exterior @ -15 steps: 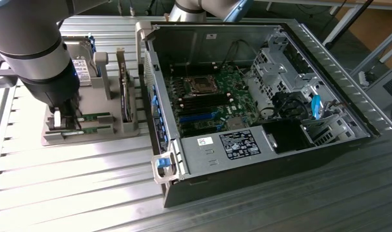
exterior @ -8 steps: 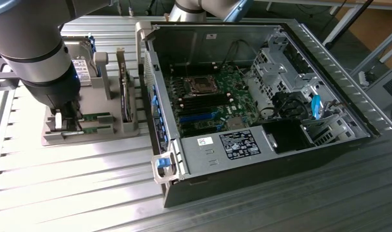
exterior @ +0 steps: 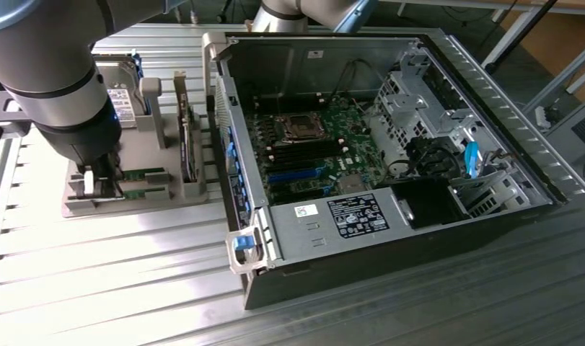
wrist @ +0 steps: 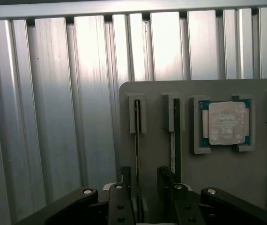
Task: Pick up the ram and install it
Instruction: 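Pick up the ram and move it above insertion slot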
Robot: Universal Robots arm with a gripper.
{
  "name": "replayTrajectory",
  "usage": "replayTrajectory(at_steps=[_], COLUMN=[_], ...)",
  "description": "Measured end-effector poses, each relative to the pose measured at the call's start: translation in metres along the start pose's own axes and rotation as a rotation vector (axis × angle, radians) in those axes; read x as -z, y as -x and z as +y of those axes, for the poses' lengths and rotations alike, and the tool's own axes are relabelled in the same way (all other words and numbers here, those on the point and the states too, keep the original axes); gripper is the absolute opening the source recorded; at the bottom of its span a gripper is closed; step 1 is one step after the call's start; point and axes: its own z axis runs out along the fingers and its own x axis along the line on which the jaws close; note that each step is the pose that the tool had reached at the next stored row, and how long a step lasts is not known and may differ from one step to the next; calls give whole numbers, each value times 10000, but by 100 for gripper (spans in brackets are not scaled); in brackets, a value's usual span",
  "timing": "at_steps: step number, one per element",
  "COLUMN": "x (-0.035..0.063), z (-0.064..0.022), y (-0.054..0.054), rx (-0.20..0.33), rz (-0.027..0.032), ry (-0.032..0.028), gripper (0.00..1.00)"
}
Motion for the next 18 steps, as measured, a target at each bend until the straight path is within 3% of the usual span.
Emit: replayTrajectory(at_steps=[18], x=[-134], z=[1], y=[-13], rx=[7], rz=[2], ry=[2], gripper=[35])
